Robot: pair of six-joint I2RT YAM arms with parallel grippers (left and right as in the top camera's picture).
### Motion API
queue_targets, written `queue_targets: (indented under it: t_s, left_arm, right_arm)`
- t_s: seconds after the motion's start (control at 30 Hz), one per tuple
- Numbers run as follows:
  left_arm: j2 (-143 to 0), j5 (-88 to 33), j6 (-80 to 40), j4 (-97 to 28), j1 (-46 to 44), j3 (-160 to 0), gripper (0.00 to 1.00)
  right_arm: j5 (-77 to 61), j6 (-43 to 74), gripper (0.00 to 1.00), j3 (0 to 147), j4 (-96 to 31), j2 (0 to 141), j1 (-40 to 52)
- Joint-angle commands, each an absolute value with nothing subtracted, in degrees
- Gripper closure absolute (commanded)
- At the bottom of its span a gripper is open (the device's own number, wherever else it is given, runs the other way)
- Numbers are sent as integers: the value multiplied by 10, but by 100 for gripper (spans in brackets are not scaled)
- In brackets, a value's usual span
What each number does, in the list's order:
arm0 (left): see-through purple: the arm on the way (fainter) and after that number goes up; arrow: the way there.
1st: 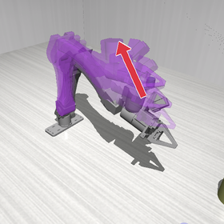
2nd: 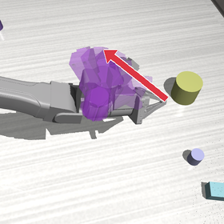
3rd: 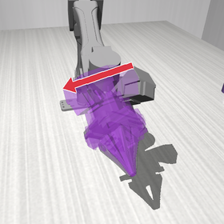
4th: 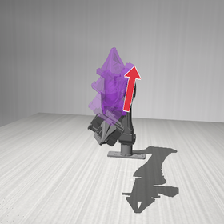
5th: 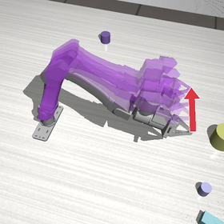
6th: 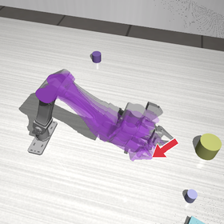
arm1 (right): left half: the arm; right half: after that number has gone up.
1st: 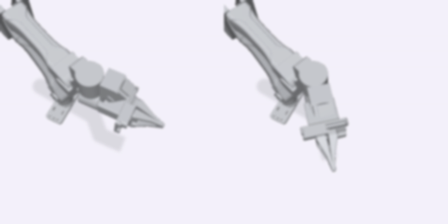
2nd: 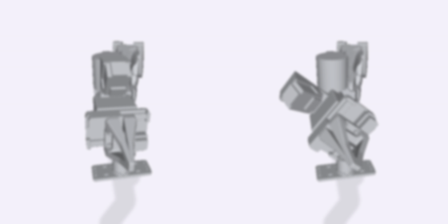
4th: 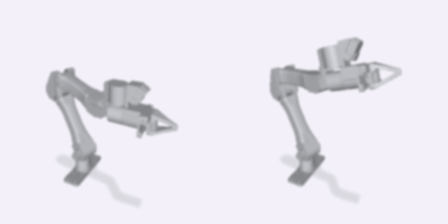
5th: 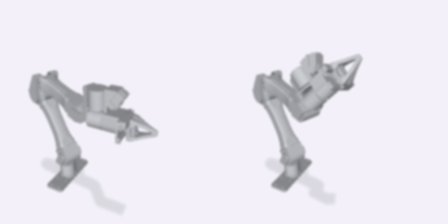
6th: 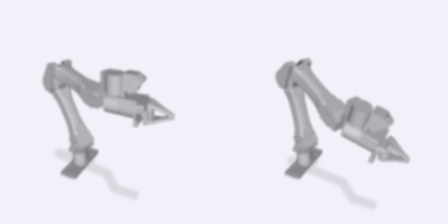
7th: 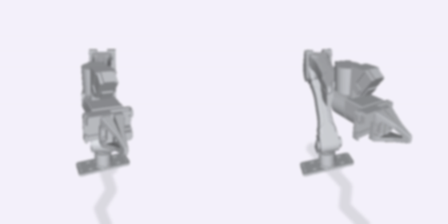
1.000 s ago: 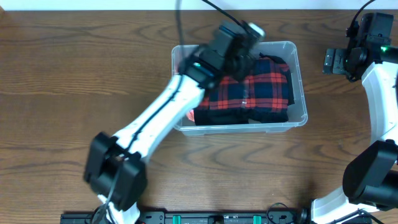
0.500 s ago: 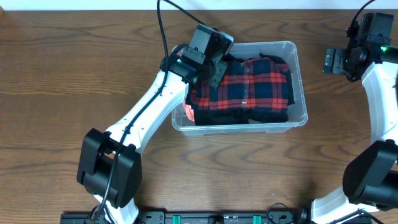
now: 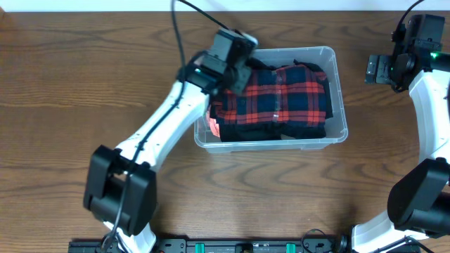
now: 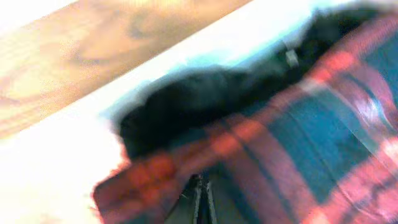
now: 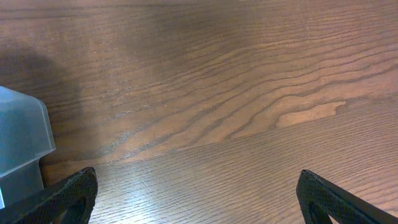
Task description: Pack container
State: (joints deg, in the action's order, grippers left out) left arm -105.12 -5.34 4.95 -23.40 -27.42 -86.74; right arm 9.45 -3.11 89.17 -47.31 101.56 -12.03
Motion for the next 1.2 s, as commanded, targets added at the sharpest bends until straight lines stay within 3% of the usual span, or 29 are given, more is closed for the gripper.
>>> queue_targets:
  t_s: [0.0, 0.13, 0.23, 0.3, 0.5, 0.53, 0.57, 1.17]
  left_arm:
    - [-980, -33, 53, -216, -228, -877, 94]
    - [-941, -31, 53, -215, -159, -877, 93]
    - [-924, -31, 53, -222, -98, -877, 63]
    - [-918, -31, 53, -222, -58, -877, 48]
    - [-917, -32, 8, -230, 40, -877, 39]
    - [-917, -32, 7, -234, 51, -877, 32]
    - [-917, -32, 7, -238, 60, -877, 2]
    - [-917, -32, 8, -313, 96, -876, 2]
  right_arm:
    - [94, -22, 1, 901, -474, 1006, -120]
    - [94, -22, 1, 901, -474, 1006, -120]
    - [94, -22, 1, 901, -474, 1006, -120]
    - [94, -22, 1, 901, -474, 1006, -120]
    - [94, -22, 1, 901, -474, 1006, -120]
    - [94, -22, 1, 901, -474, 1006, -120]
    - [94, -22, 1, 901, -474, 1006, -120]
    - [94, -22, 1, 901, -474, 1006, -120]
